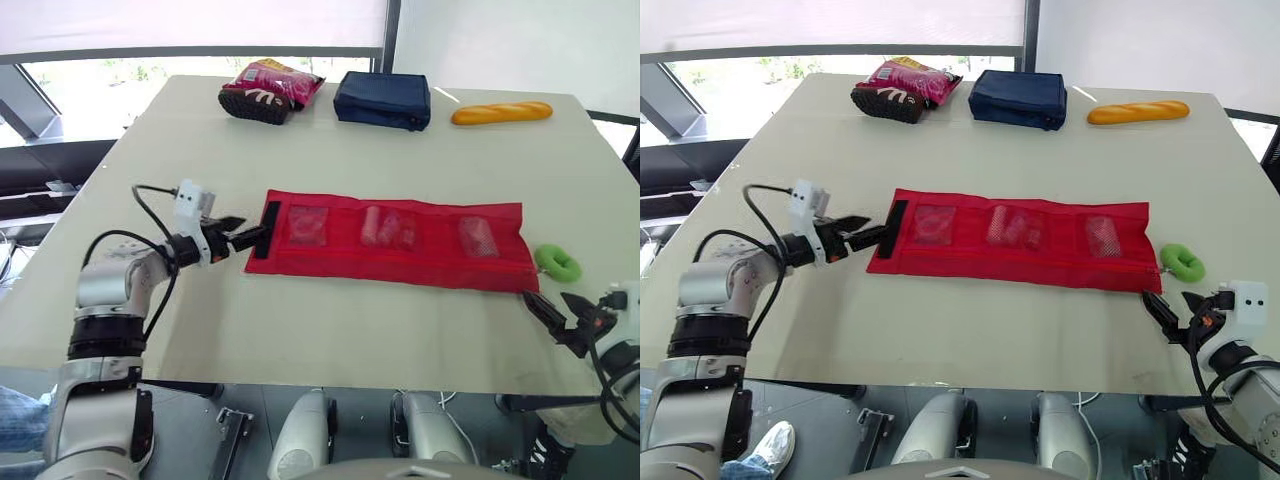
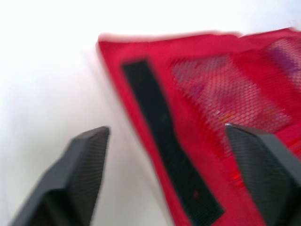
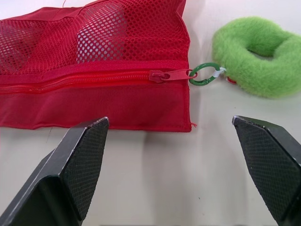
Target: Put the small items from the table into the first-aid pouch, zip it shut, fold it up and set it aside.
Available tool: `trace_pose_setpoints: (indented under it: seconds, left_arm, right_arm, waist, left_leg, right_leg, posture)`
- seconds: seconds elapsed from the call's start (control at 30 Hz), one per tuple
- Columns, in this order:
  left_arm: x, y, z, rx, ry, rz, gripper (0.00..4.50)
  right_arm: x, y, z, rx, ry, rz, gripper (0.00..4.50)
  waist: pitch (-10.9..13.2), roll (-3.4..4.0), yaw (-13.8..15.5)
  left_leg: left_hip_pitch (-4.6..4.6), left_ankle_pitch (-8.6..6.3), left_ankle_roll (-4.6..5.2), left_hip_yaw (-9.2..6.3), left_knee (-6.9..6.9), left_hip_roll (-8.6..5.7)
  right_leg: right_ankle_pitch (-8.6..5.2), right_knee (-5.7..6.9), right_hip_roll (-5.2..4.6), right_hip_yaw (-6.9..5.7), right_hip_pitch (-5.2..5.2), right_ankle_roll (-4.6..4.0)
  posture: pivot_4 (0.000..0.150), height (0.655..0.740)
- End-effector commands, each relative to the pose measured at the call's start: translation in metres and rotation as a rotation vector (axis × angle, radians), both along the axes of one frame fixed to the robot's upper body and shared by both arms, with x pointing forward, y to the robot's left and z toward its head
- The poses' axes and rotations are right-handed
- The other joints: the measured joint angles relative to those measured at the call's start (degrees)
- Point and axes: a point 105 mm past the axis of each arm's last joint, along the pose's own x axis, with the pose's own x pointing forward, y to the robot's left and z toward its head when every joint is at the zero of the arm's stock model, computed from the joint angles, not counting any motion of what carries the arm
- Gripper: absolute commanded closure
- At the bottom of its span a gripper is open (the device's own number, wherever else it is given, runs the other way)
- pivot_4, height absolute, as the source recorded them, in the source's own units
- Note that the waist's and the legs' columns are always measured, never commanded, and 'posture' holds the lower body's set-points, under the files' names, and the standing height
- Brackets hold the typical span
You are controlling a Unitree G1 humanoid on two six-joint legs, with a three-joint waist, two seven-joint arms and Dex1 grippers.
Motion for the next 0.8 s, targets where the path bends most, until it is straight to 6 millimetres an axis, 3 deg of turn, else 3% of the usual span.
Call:
trace_pose_setpoints:
  seconds: [0.03,0.17,0.37,0.5,0.67,0.77,0.8]
  left_arm:
    - [-0.014,-0.010,0.036,0.044,-0.158,-0.180,0.10]
    - [-0.042,-0.033,0.052,0.156,-0.200,-0.468,0.10]
    - [-0.071,-0.085,0.080,0.144,-0.263,-0.783,0.10]
    - [-0.086,-0.116,0.096,0.112,-0.317,-0.905,0.10]
    - [-0.095,-0.132,0.107,0.079,-0.348,-0.958,0.10]
    - [-0.097,-0.136,0.107,0.085,-0.356,-0.969,0.00]
    - [-0.097,-0.136,0.106,0.090,-0.358,-0.971,0.00]
  right_arm:
    - [0.003,0.004,0.007,0.000,-0.034,0.011,0.00]
    - [0.012,0.005,0.003,-0.004,-0.022,0.025,0.00]
    - [0.026,0.009,-0.005,0.000,-0.001,0.058,0.00]
    - [0.030,0.019,-0.012,0.048,0.021,0.074,0.00]
    - [0.030,0.022,-0.009,0.139,-0.005,0.042,0.00]
    - [0.031,0.019,-0.007,0.169,-0.027,0.002,0.83]
    - [0.032,0.019,-0.005,0.178,-0.039,-0.008,1.31]
  waist:
    - [0.0,0.01,0.0]
    - [0.0,0.00,0.0]
    - [0.0,0.08,0.1]
    - [0.0,0.05,-0.1]
    - [0.0,0.05,-0.8]
    - [0.0,0.05,-1.1]
    - [0.0,0.05,-1.2]
  left_leg:
    - [0.00,0.00,0.00,0.01,-0.01,0.00]
    - [-0.01,0.00,0.00,0.04,-0.02,0.00]
    - [-0.02,0.00,0.01,0.04,-0.02,-0.03]
    - [-0.03,0.00,0.02,0.05,-0.01,-0.04]
    - [0.03,0.00,0.02,0.03,-0.02,0.02]
    - [0.03,0.00,0.02,-0.01,-0.02,0.04]
    - [0.03,0.00,0.02,0.00,-0.02,0.03]
  right_leg:
    - [0.00,-0.02,-0.01,0.00,0.00,0.00]
    - [0.00,-0.04,-0.02,0.00,0.00,0.00]
    - [-0.02,-0.06,-0.03,0.00,0.01,0.03]
    - [-0.10,-0.07,0.15,0.13,0.03,0.20]
    - [-0.12,-0.04,0.34,0.20,0.03,0.22]
    - [-0.12,-0.04,0.37,0.21,0.04,0.23]
    - [-0.12,-0.03,0.38,0.23,0.04,0.23]
  posture:
    - [0.150,0.7164]
    - [0.150,0.7164]
    - [0.150,0.7164]
    - [0.150,0.7164]
    - [0.150,0.7164]
    - [0.150,0.7164]
    - [0.150,0.7164]
